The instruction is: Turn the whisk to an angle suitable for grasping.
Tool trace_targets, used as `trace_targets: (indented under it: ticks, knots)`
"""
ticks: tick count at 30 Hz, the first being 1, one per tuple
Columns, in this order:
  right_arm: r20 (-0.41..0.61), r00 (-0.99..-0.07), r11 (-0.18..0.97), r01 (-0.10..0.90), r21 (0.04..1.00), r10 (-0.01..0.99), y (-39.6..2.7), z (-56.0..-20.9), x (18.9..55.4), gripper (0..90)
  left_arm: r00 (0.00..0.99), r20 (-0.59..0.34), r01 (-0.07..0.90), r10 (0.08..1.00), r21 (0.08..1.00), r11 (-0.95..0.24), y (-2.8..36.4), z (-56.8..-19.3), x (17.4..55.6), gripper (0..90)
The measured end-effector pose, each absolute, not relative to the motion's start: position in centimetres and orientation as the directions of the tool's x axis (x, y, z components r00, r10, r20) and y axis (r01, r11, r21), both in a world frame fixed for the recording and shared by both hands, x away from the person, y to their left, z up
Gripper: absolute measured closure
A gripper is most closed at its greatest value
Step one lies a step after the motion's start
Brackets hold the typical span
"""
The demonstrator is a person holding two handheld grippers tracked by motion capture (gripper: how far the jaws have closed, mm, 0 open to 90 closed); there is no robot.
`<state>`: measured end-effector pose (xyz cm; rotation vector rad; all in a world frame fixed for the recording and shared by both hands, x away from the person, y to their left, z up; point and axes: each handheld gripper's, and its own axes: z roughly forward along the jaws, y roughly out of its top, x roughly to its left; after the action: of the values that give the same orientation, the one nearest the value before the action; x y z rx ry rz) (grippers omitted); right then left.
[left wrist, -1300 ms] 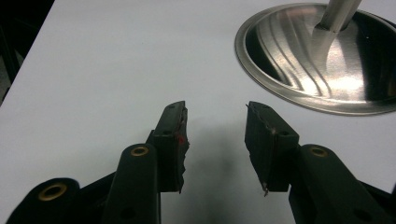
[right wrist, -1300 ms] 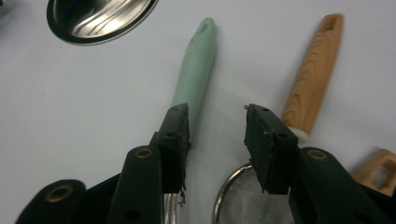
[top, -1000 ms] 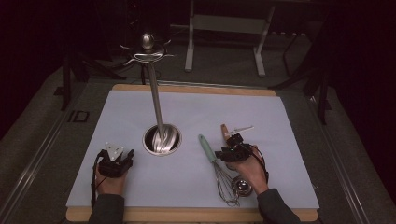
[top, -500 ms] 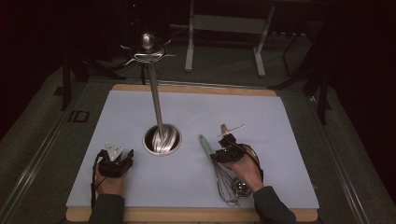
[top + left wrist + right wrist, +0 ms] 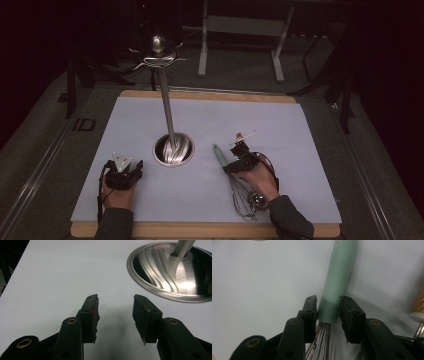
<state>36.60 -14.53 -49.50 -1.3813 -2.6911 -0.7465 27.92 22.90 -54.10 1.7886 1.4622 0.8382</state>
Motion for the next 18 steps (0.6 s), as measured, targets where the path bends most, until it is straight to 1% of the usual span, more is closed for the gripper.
trace_targets:
  ticks: [6, 10, 15, 18]
  knots:
    - [0.232, -0.599, 0.505, 0.785, 0.359, 0.766, -14.1, -49.7, 36.9, 63.3, 0.164, 0.064, 0.555, 0.984, 0.819, -0.146, 22.9, -54.1, 27.9, 56.2]
    - [0.237, -0.594, 0.512, 0.793, 0.329, 0.768, -13.7, -50.3, 37.1, 63.7, 0.164, 0.064, 0.556, 0.984, 0.818, -0.146, 22.9, -54.1, 27.9, 56.1]
    - [0.208, -0.587, 0.504, 0.793, 0.342, 0.782, -13.3, -50.3, 36.9, 65.6, 0.164, 0.066, 0.558, 0.984, 0.817, -0.148, 22.9, -54.1, 27.9, 55.9]
    - [0.249, -0.566, 0.471, 0.809, 0.351, 0.786, -13.2, -50.3, 36.9, 68.3, 0.164, 0.065, 0.558, 0.984, 0.817, -0.147, 22.9, -54.1, 28.0, 55.8]
